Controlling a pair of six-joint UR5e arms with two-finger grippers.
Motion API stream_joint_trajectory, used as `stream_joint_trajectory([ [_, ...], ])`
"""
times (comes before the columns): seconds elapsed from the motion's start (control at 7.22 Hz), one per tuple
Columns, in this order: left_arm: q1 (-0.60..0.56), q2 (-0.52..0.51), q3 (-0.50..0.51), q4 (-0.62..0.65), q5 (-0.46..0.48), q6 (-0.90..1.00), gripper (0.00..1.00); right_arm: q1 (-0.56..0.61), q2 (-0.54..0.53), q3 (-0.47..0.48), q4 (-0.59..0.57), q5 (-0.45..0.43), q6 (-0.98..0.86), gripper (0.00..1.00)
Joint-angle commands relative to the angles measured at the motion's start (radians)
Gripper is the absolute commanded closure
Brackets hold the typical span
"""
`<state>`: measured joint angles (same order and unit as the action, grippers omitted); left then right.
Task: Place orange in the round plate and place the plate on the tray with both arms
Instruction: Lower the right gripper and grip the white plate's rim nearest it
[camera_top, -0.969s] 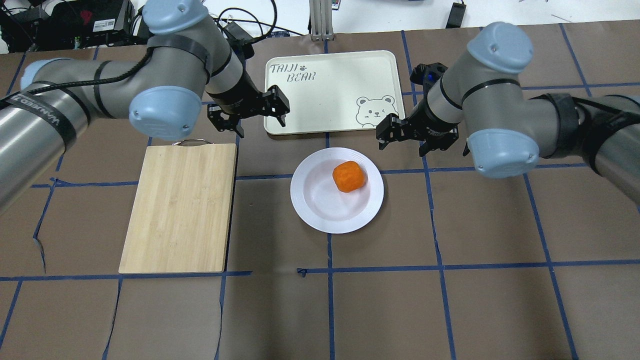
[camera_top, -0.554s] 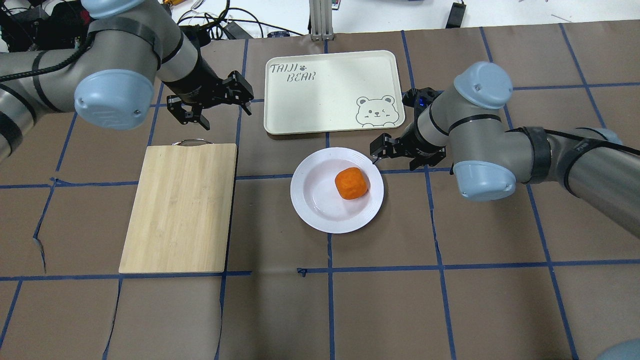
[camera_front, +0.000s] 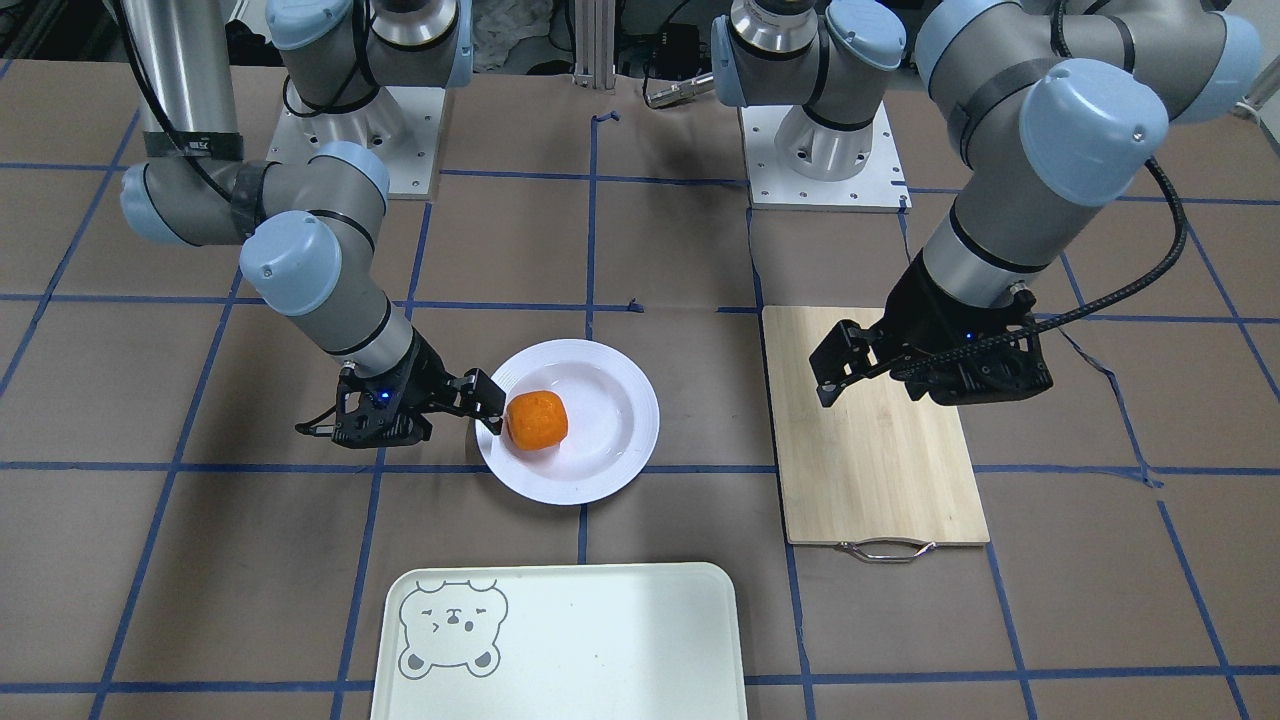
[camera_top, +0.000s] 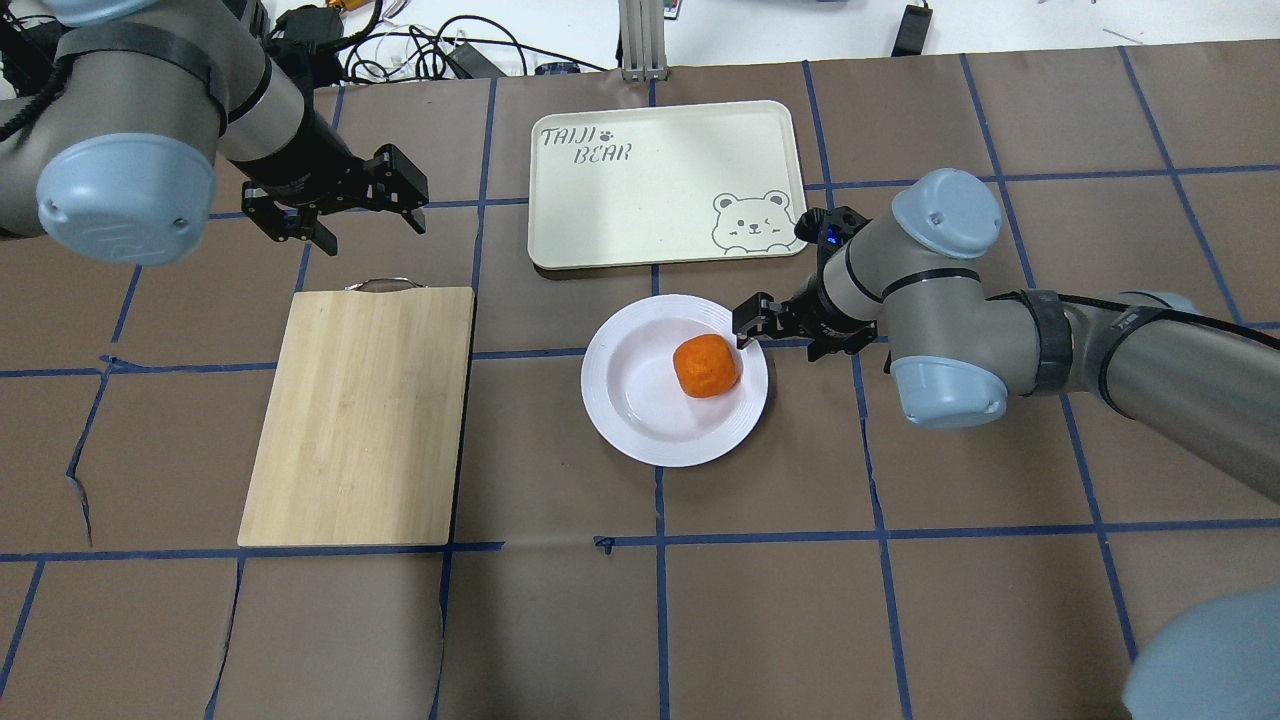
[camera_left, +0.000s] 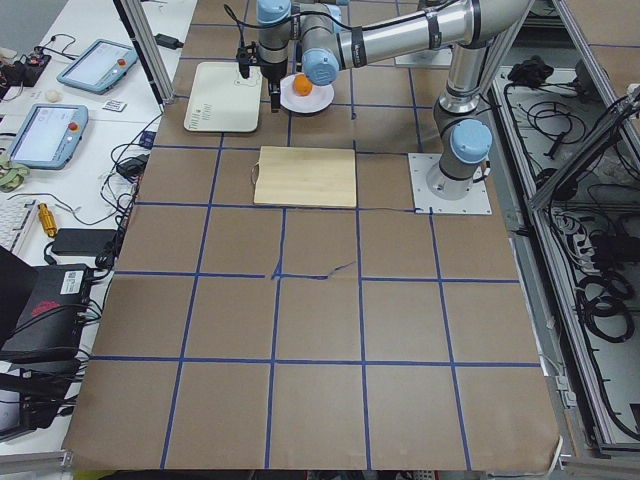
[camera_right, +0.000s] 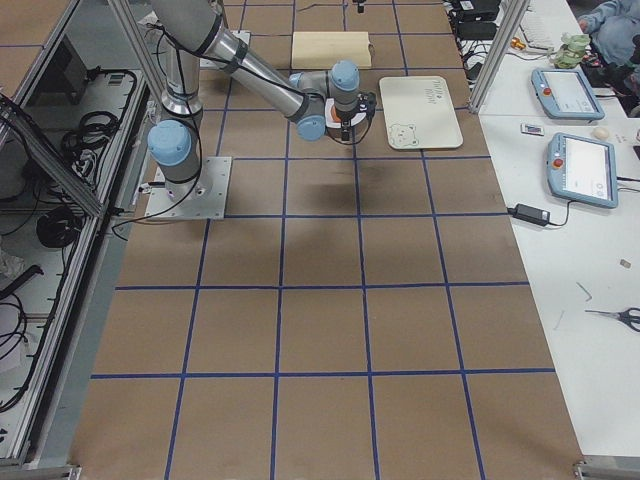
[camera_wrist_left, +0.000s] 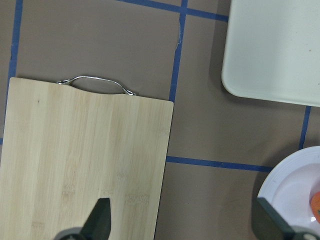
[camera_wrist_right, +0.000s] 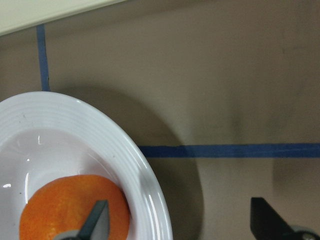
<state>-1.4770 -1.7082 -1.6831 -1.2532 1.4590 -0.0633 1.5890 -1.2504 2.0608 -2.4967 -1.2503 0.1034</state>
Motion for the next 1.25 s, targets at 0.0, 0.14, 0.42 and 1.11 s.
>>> stream_joint_trajectory([
  [0.0, 0.001, 0.007, -0.001, -0.008, 0.004, 0.037, 0.0, -0.001, 0.008, 0.009, -0.013, -0.027, -0.039, 0.0],
  [0.14, 0.001, 0.016, -0.003, -0.027, 0.004, 0.039, 0.0, 0.005, 0.019, 0.021, -0.025, -0.011, -0.028, 0.0],
  [0.42, 0.003, 0.027, 0.005, -0.035, 0.008, 0.057, 0.0, 0.014, 0.046, 0.044, -0.062, -0.008, 0.022, 0.0],
  [1.11, 0.001, 0.076, 0.002, -0.11, 0.141, 0.06, 0.0, 0.069, 0.046, 0.053, -0.085, 0.027, 0.127, 0.0],
])
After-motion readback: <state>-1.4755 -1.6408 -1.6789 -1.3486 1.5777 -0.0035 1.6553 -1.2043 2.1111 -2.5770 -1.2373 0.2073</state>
